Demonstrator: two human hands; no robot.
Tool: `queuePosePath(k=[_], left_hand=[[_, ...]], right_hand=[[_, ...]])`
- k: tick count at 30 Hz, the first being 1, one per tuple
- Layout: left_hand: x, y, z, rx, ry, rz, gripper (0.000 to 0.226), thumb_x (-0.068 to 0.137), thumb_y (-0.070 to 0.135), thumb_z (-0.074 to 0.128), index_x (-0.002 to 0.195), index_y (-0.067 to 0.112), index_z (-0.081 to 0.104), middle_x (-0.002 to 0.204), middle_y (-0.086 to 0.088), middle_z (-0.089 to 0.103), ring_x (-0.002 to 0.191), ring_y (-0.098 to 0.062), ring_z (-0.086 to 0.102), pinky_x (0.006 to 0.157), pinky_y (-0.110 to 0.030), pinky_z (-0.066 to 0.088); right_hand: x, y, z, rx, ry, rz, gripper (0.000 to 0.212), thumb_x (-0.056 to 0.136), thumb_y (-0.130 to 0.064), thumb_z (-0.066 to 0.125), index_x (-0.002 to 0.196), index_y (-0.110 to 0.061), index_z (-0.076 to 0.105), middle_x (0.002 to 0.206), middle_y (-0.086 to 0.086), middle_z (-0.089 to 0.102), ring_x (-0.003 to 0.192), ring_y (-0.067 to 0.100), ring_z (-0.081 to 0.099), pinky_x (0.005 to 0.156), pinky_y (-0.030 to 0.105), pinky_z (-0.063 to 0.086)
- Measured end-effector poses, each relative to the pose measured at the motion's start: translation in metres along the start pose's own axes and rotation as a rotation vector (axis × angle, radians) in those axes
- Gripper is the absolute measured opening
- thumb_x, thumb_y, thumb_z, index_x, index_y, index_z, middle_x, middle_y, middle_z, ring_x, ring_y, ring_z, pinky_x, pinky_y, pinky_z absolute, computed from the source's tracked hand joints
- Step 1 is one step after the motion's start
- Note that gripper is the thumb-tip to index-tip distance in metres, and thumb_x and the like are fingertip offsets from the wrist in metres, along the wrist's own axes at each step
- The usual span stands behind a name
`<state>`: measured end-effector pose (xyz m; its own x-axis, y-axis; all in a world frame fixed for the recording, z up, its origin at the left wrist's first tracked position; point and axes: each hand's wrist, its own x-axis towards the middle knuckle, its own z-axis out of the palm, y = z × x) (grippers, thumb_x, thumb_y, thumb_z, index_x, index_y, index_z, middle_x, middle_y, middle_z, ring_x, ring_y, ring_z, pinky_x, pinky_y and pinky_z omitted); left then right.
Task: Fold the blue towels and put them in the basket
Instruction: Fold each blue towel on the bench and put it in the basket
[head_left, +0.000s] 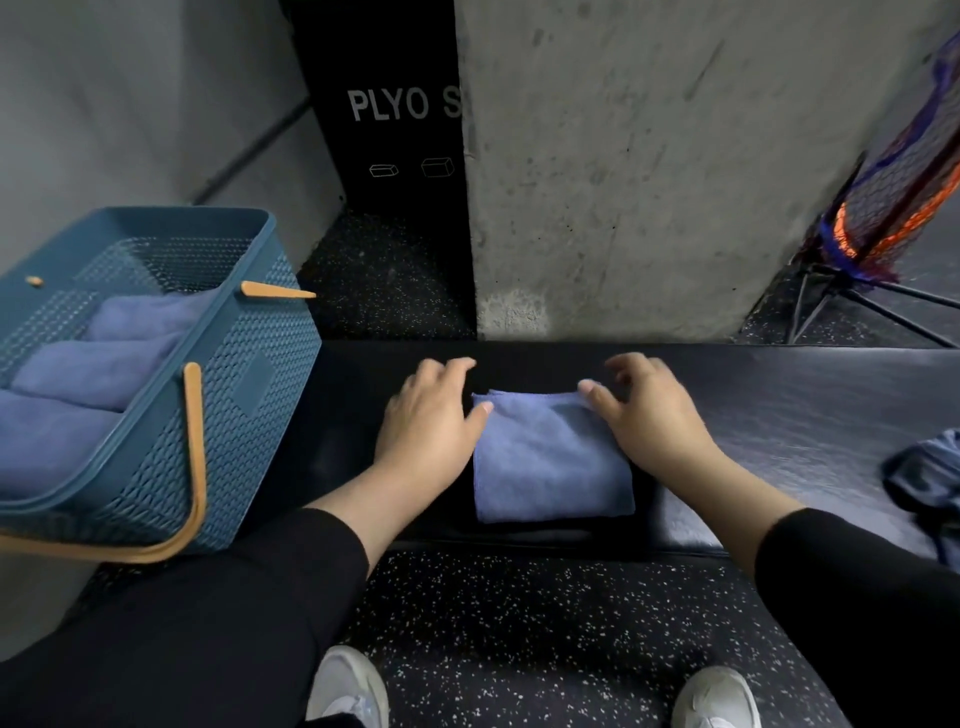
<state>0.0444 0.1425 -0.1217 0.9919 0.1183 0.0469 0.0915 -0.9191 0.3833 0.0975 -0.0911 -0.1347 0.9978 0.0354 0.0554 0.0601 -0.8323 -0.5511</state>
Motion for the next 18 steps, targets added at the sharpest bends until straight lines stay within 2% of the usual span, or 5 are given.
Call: queuePosePath(k=[3,6,8,11,18], left_hand=[[-0.007,0.001,0.0,0.079,0.008,0.32,0.051,0.098,0.043,0.053,0.145,0.024,0.049,0.144,0.003,0.047,0.132,-0.02,0.044,0.109,-0.039,0.032],[-0.018,0.012,0.01,0.197,-0.151,0.457,0.06,0.101,0.052,0.042,0.153,0.022,0.038,0.163,0.0,0.028,0.15,-0.018,0.023,0.122,-0.04,0.016],[-0.028,0.017,0.02,0.287,-0.231,0.471,0.07,0.099,0.059,0.026,0.158,0.021,0.025,0.168,0.002,0.011,0.155,-0.014,0.006,0.125,-0.044,0.008],[-0.032,0.01,0.026,0.329,-0.347,0.407,0.08,0.096,0.067,0.013,0.161,0.02,0.002,0.168,0.007,-0.01,0.153,-0.007,-0.013,0.124,-0.051,0.003],[-0.033,-0.019,0.012,0.282,-0.418,0.34,0.085,0.094,0.071,0.015,0.161,0.022,-0.004,0.166,0.012,-0.018,0.152,-0.005,-0.016,0.125,-0.047,-0.004]], right_hand=[[-0.008,-0.002,-0.009,-0.018,0.151,-0.355,0.034,0.095,-0.041,0.054,0.116,-0.017,0.065,0.121,0.002,0.062,0.11,0.027,0.06,0.094,0.043,0.048],[-0.026,-0.007,-0.01,-0.055,-0.035,-0.636,0.044,0.1,-0.041,0.04,0.128,-0.017,0.064,0.138,0.002,0.059,0.127,0.022,0.055,0.106,0.036,0.043],[-0.042,-0.005,-0.002,-0.249,-0.281,-0.605,0.065,0.1,-0.059,0.02,0.152,-0.026,0.038,0.162,-0.005,0.028,0.15,0.013,0.023,0.12,0.04,0.024],[-0.053,0.01,0.005,-0.444,-0.488,-0.488,0.084,0.084,-0.073,-0.009,0.158,-0.034,-0.003,0.161,-0.022,-0.018,0.147,-0.002,-0.02,0.124,0.042,-0.002],[-0.047,0.031,-0.013,-0.29,-0.517,-0.478,0.088,0.083,-0.078,-0.005,0.159,-0.033,-0.001,0.161,-0.025,-0.014,0.144,-0.01,-0.02,0.125,0.042,-0.003]])
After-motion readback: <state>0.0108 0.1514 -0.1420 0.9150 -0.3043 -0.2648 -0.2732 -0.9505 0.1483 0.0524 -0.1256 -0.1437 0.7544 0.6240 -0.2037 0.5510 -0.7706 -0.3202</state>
